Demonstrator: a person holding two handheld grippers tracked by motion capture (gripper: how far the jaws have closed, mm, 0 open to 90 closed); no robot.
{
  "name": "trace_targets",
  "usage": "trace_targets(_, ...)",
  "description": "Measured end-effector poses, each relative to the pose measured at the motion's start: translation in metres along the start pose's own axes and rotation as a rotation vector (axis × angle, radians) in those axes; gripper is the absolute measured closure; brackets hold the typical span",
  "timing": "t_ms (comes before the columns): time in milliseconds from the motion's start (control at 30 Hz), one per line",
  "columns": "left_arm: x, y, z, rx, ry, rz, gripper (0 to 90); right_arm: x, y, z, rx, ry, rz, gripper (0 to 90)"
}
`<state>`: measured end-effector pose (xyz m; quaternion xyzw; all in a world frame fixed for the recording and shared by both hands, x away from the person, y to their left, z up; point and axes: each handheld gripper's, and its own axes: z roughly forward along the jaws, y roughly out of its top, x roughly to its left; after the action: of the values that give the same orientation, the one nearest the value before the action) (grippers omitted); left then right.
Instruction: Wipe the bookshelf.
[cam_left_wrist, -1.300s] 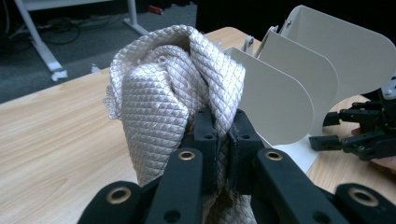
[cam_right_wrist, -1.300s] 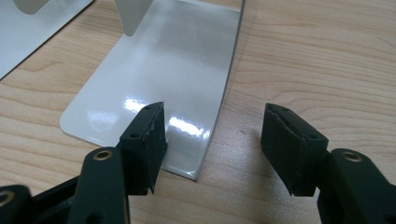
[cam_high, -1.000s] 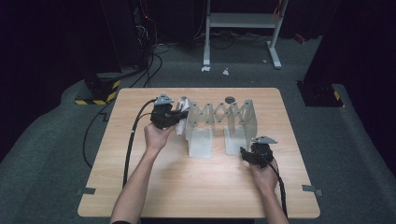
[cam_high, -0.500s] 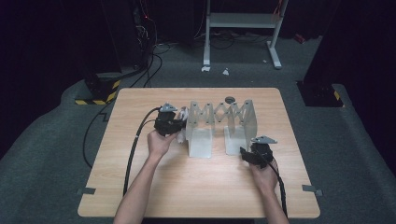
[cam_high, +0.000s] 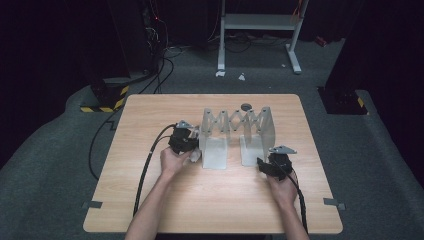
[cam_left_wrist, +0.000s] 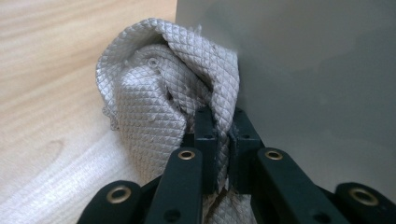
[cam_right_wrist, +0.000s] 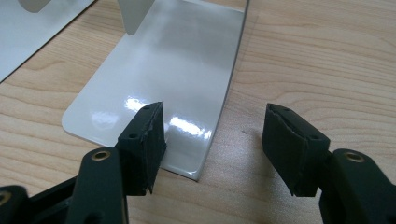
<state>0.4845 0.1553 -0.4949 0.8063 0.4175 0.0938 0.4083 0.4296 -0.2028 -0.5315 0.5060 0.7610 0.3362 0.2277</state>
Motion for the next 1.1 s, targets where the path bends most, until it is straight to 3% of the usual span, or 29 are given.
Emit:
trace_targets(200, 0.003, -0.006, 0.007, 0.012, -0.013, -0.027, 84.0, 0.0, 0.0, 0.0, -0.001, 0.0, 0.0, 39.2)
trace_targets(333, 0.001, -0.008, 0.01, 0.036, 0.004, 0.002, 83.9, 0.0, 0.0, 0.0, 0.0, 0.001, 0.001, 39.1)
trace_targets(600, 0.001, -0.012, 0.009, 0.028, -0.011, -0.011, 83.9, 0.0, 0.0, 0.0, 0.0, 0.001, 0.001, 39.1)
trace_targets(800, -0.005, -0.004, -0.007, 0.008, -0.025, 0.01, 84.1, 0.0, 0.0, 0.0, 0.0, 0.001, 0.001, 39.1)
trace_targets(1100, -0.016, 0.011, -0.036, -0.073, -0.022, 0.04, 84.0, 0.0, 0.0, 0.0, 0.0, 0.001, 0.001, 39.1)
